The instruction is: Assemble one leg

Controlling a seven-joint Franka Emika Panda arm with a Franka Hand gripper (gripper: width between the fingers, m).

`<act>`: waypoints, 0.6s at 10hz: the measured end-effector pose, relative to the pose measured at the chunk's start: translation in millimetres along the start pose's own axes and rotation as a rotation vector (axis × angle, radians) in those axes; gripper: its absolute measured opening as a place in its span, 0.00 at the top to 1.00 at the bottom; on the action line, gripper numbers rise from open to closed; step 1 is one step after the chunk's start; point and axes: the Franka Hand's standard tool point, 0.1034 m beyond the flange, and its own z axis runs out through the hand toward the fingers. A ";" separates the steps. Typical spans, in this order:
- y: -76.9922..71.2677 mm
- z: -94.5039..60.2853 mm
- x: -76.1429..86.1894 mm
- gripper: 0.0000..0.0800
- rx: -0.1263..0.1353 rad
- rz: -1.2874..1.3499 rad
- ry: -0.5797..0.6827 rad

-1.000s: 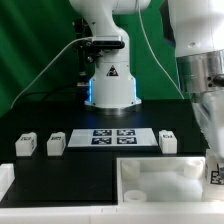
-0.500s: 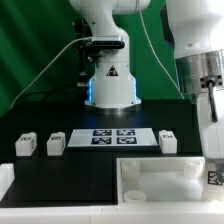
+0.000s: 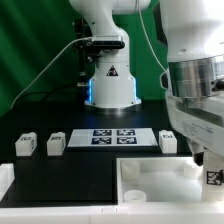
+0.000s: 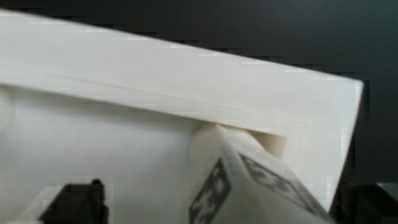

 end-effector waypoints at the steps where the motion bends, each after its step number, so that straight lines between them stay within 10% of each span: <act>1: 0.9 0.4 1.1 0.19 -0.001 -0.097 0.001; 6: -6.5 -7.1 3.0 0.19 -0.088 -0.712 0.077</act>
Offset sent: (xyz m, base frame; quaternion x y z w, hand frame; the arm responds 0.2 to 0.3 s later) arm 0.0122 -0.0095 0.0118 -0.0987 0.0678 -0.4334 0.8932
